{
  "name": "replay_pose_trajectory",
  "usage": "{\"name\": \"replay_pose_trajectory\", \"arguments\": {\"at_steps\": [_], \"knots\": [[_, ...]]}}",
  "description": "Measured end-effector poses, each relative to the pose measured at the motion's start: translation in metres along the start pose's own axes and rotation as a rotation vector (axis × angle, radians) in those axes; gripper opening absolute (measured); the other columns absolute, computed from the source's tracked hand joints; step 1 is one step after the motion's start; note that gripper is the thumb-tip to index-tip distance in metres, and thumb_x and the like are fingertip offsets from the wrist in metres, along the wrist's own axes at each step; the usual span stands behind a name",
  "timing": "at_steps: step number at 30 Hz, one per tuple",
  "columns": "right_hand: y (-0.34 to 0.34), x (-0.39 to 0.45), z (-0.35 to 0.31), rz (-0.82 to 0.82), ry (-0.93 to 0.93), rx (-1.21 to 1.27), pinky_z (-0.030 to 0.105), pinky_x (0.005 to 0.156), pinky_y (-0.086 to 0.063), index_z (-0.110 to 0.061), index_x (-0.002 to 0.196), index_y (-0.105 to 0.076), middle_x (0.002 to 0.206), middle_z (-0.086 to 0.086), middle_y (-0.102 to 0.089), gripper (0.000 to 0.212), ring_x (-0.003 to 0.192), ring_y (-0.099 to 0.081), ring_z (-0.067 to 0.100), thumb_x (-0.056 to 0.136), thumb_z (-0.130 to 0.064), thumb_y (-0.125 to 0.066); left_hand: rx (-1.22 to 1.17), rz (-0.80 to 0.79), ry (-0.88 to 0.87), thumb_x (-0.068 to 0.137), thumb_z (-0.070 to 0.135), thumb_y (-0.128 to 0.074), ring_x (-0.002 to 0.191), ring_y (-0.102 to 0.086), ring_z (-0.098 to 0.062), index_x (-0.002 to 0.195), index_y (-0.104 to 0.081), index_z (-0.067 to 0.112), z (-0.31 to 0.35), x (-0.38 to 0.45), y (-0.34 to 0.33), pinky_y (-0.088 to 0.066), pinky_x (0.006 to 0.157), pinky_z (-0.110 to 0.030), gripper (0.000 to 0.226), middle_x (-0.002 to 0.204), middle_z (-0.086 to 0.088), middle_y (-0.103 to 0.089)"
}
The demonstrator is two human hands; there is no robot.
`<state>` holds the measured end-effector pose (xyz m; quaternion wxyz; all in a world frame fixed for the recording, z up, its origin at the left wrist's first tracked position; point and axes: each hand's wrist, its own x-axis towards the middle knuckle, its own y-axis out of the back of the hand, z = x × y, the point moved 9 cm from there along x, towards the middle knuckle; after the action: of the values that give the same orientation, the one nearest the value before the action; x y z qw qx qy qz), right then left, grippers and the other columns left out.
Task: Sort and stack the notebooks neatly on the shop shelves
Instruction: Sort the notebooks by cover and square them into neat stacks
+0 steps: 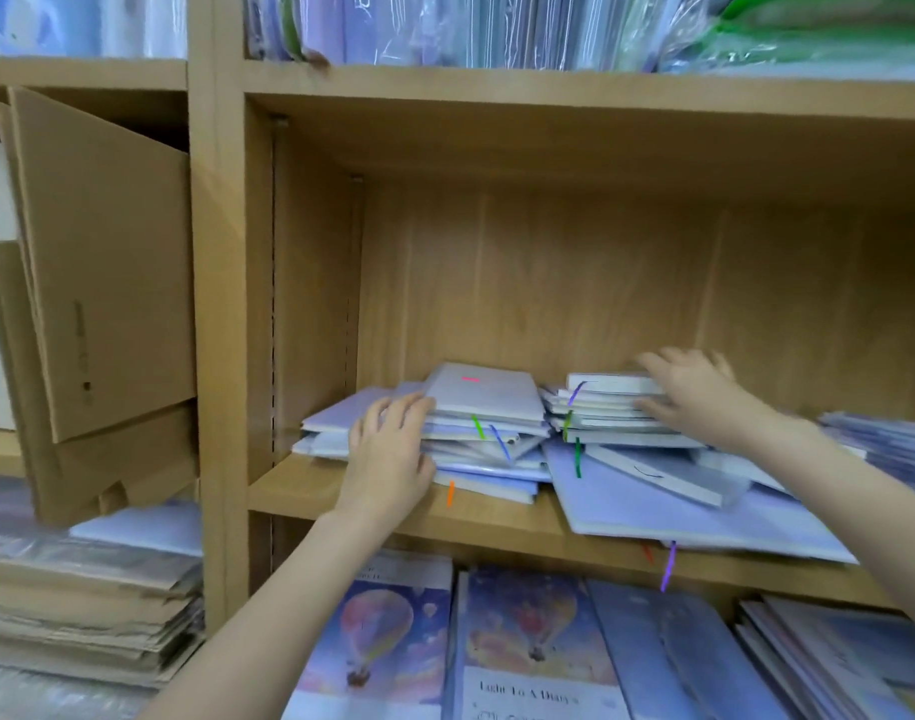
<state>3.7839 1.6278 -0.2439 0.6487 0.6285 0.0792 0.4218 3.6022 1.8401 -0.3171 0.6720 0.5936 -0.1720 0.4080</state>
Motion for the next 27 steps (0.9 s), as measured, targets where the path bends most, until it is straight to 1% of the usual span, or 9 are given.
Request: {"name": "replay_pose_trajectory", "arguments": {"at_steps": [3, 5, 7, 9, 12, 17, 20, 24, 27], "knots": [[0.0, -0.001, -0.011, 0.053, 0.073, -0.006, 0.044, 0.113, -0.009, -0.022, 0.136, -0.038, 0.126, 0.0, -0.05, 0.048, 0.125, -0.042, 0.019, 0.094, -0.042, -0.047, -0.083, 0.073, -0.052, 0.078, 0.025, -0.043, 0.116, -0.046, -0.027, 0.123, -0.054, 0.011, 0.026, 0.008, 0.004, -0.03, 0.098, -0.037, 0.049, 0.122, -0.004, -0.055], [0.006, -0.001, -0.011, 0.124, 0.055, 0.02, 0.037, 0.107, -0.019, -0.019, 0.123, -0.048, 0.115, 0.001, -0.059, 0.034, 0.116, -0.051, 0.021, 0.095, -0.039, -0.046, -0.152, 0.039, -0.076, 0.085, 0.018, -0.048, 0.118, -0.044, -0.024, 0.128, -0.049, 0.011, 0.05, 0.017, 0.0, -0.028, 0.101, -0.033, 0.043, 0.124, -0.004, -0.053], [0.014, -0.003, -0.009, 0.201, 0.043, 0.044, 0.033, 0.083, -0.03, -0.016, 0.105, -0.053, 0.104, 0.005, -0.064, 0.022, 0.104, -0.056, 0.027, 0.097, -0.034, -0.045, -0.281, -0.013, -0.054, 0.089, 0.012, -0.05, 0.122, -0.043, -0.023, 0.133, -0.044, 0.011, 0.073, 0.029, -0.006, -0.032, 0.101, -0.031, 0.044, 0.129, -0.005, -0.05], [0.019, -0.006, 0.001, 0.264, 0.013, 0.071, 0.033, 0.067, -0.03, -0.012, 0.099, -0.053, 0.101, 0.008, -0.064, 0.021, 0.098, -0.056, 0.031, 0.097, -0.031, -0.044, -0.378, -0.115, 0.009, 0.091, 0.011, -0.049, 0.124, -0.044, -0.022, 0.135, -0.043, 0.01, 0.09, 0.044, -0.019, -0.035, 0.099, -0.03, 0.045, 0.132, -0.004, -0.05], [0.031, -0.007, 0.028, 0.363, -0.025, 0.155, 0.037, 0.068, -0.041, -0.011, 0.112, -0.052, 0.105, 0.01, -0.062, 0.021, 0.096, -0.057, 0.034, 0.096, -0.022, -0.046, -0.454, -0.239, 0.109, 0.088, 0.009, -0.052, 0.117, -0.053, -0.025, 0.128, -0.051, 0.008, 0.102, 0.065, -0.04, -0.042, 0.096, -0.031, 0.04, 0.125, -0.008, -0.059], [0.041, -0.02, 0.068, 0.377, -0.034, 0.058, 0.037, 0.063, -0.039, -0.015, 0.116, -0.047, 0.097, 0.009, -0.057, 0.025, 0.088, -0.058, 0.037, 0.092, -0.019, -0.052, -0.39, -0.353, 0.092, 0.081, 0.006, -0.055, 0.108, -0.058, -0.029, 0.118, -0.059, 0.014, 0.112, 0.072, -0.058, -0.046, 0.091, -0.036, 0.038, 0.113, -0.011, -0.066], [0.032, -0.035, 0.068, 0.347, 0.014, 0.04, 0.036, 0.063, -0.038, -0.012, 0.11, -0.048, 0.088, 0.006, -0.052, 0.02, 0.087, -0.058, 0.037, 0.092, -0.022, -0.051, -0.373, -0.341, 0.087, 0.08, 0.009, -0.058, 0.115, -0.054, -0.025, 0.128, -0.052, 0.021, 0.109, 0.072, -0.059, -0.043, 0.094, -0.032, 0.05, 0.121, -0.003, -0.063], [0.028, -0.027, 0.052, 0.377, 0.03, 0.057, 0.038, 0.067, -0.043, -0.016, 0.12, -0.048, 0.102, 0.008, -0.057, 0.024, 0.093, -0.057, 0.035, 0.096, -0.021, -0.045, -0.419, -0.302, 0.092, 0.077, 0.008, -0.062, 0.123, -0.05, -0.023, 0.131, -0.046, 0.02, 0.108, 0.069, -0.062, -0.039, 0.101, -0.041, 0.058, 0.127, 0.005, -0.059], [0.029, -0.013, 0.036, 0.377, 0.054, 0.046, 0.034, 0.063, -0.038, -0.017, 0.121, -0.046, 0.1, 0.008, -0.052, 0.024, 0.093, -0.054, 0.032, 0.097, -0.019, -0.042, -0.373, -0.332, 0.047, 0.074, 0.016, -0.062, 0.122, -0.048, -0.025, 0.13, -0.045, 0.026, 0.109, 0.067, -0.066, -0.038, 0.101, -0.044, 0.06, 0.126, 0.007, -0.059]]}}
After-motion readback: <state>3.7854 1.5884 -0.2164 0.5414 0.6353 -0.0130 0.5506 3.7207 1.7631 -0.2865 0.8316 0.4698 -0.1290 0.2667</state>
